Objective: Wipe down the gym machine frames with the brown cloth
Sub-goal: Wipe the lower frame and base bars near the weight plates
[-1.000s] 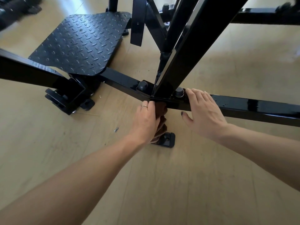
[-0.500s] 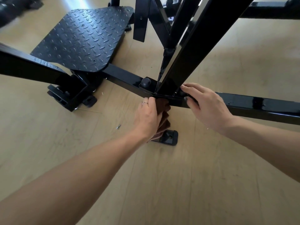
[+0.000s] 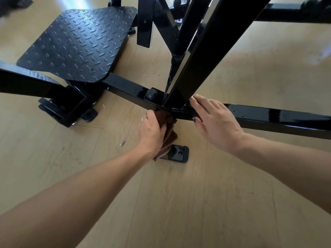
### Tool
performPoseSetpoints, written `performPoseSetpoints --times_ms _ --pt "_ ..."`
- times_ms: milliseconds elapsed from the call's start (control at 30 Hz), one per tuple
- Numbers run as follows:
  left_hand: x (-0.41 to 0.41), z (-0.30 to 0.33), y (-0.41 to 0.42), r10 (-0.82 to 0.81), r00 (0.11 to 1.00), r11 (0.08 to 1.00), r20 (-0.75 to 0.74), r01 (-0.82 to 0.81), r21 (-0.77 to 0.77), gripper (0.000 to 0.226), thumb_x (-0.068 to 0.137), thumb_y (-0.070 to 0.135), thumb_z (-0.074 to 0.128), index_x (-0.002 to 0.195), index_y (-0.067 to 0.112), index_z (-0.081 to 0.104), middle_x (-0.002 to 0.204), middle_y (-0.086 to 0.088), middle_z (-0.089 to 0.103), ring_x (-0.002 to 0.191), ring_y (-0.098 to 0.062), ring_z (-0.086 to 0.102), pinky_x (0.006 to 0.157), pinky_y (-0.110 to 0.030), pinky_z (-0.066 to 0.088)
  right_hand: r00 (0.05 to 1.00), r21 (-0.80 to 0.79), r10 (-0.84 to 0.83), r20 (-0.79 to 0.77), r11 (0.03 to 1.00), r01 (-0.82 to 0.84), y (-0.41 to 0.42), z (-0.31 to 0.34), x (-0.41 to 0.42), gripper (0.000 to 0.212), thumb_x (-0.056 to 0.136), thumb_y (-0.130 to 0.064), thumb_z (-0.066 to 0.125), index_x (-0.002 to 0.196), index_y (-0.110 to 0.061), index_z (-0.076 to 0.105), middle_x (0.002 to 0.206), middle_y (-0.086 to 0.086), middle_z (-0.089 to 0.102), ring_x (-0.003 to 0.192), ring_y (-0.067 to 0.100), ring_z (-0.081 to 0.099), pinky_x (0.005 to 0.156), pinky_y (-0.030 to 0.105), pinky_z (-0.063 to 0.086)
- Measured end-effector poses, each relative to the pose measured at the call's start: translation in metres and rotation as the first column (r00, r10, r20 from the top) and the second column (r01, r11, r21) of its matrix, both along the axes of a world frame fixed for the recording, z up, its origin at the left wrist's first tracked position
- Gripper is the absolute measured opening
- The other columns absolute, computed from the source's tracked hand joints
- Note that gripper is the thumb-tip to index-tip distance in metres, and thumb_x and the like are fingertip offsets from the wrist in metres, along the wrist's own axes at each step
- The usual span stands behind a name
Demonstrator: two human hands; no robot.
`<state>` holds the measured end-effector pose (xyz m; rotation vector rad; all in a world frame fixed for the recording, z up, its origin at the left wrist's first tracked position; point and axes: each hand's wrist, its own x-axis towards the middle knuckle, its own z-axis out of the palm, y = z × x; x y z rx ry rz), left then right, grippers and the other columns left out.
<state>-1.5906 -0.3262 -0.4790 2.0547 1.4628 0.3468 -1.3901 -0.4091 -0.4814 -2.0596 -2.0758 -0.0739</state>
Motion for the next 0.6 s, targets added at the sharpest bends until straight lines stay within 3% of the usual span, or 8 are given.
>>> performPoseSetpoints --times_ms 67,167,300,433,600 --pt "0.000 0.003 -0.005 -0.011 1.000 1.000 -0.013 0.012 0.017 0.029 0.104 0.020 0.052 0.126 0.004 0.043 0.120 -0.018 0.052 0.106 -0.032 0.054 0.091 -0.048 0.051 1.000 -0.023 -0.012 -0.021 1.000 0.012 0.001 0.005 -0.004 0.058 0.104 -0.025 0.053 0.157 -0.010 0.037 0.154 0.011 0.045 0.137 0.030 0.048 0.117 0.043 0.038" --pt "-0.008 0.006 -0.021 -0.160 0.987 0.986 0.013 0.160 -0.034 0.035 0.104 0.023 0.053 0.133 0.007 0.040 0.126 -0.015 0.050 0.110 -0.031 0.055 0.090 -0.047 0.054 0.994 -0.052 -0.039 -0.101 0.998 0.034 0.000 0.013 -0.008 0.059 0.102 -0.021 0.056 0.157 -0.010 0.037 0.153 0.009 0.046 0.136 0.030 0.048 0.116 0.043 0.039" --pt "-0.017 -0.001 -0.044 -0.303 0.941 0.943 -0.152 0.319 0.096 0.041 0.100 0.025 0.061 0.135 0.010 0.046 0.129 -0.009 0.049 0.111 -0.023 0.050 0.096 -0.041 0.049 0.955 -0.059 -0.078 -0.286 0.996 0.064 -0.001 0.017 -0.013 0.065 0.098 -0.016 0.063 0.157 -0.016 0.036 0.152 0.002 0.045 0.136 0.026 0.048 0.115 0.040 0.042" --pt "-0.012 -0.005 -0.029 -0.227 0.974 0.969 -0.003 0.227 0.095 0.031 0.101 0.026 0.057 0.126 0.010 0.048 0.119 -0.009 0.052 0.103 -0.024 0.053 0.091 -0.044 0.051 0.947 -0.102 -0.063 -0.314 0.994 0.032 0.003 0.024 -0.003 0.070 0.096 -0.014 0.065 0.158 -0.018 0.031 0.150 0.005 0.045 0.130 0.029 0.052 0.108 0.041 0.046" --pt "0.008 -0.011 -0.003 -0.060 0.997 0.987 -0.051 0.067 0.145 0.030 0.101 0.027 0.057 0.120 0.008 0.046 0.112 -0.013 0.056 0.100 -0.029 0.056 0.088 -0.045 0.051 0.941 -0.096 -0.064 -0.332 0.995 0.034 -0.011 0.027 0.002 0.078 0.096 -0.015 0.068 0.161 -0.020 0.025 0.158 0.004 0.038 0.131 0.028 0.051 0.104 0.035 0.047"
